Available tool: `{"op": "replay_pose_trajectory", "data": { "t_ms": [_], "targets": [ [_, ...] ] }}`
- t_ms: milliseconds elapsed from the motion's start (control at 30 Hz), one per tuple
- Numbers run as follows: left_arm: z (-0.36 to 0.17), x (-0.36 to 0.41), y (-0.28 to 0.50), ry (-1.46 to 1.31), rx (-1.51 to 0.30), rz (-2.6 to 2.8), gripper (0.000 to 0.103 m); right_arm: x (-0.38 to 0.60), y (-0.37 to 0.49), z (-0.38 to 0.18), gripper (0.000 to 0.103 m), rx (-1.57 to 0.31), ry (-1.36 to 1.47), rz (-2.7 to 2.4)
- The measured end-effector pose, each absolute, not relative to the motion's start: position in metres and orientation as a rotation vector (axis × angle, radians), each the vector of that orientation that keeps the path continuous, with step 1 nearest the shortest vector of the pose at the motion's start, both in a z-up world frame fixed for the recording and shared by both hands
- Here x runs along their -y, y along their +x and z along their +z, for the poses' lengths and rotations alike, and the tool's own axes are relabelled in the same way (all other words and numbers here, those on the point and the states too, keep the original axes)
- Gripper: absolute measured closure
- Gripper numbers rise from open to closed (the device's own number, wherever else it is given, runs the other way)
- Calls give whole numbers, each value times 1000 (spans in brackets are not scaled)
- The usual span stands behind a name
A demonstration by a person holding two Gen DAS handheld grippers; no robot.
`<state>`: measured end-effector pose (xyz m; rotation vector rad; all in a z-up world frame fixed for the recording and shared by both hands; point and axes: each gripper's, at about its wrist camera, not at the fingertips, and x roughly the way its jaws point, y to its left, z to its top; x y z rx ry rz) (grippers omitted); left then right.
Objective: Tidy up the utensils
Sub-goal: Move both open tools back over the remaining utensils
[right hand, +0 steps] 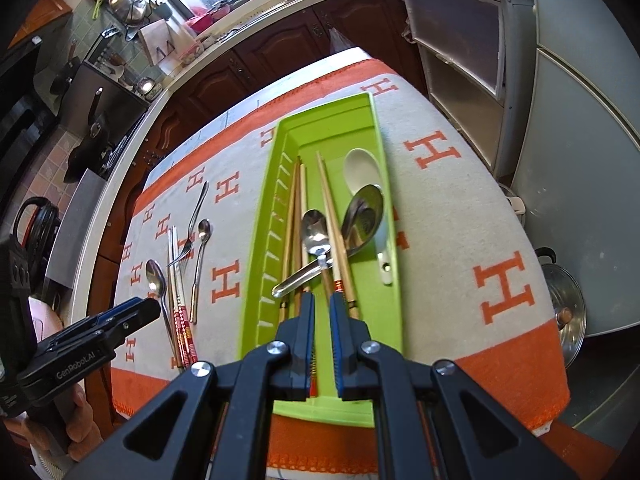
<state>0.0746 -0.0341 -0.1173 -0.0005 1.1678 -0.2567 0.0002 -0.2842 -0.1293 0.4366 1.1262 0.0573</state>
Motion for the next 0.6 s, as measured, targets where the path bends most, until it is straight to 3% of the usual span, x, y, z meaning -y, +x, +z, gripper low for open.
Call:
{"op": "replay_pose_trajectory", "data": {
  "t_ms": [500,600],
  "targets": [
    [-149,-79,81,-210,-1202,-118,70,235,10,-127,96,-1162,351,117],
    [-158,-100,87,-270,-1209,-121,66,221,16,-127,96,-1168,330,145]
  ]
}}
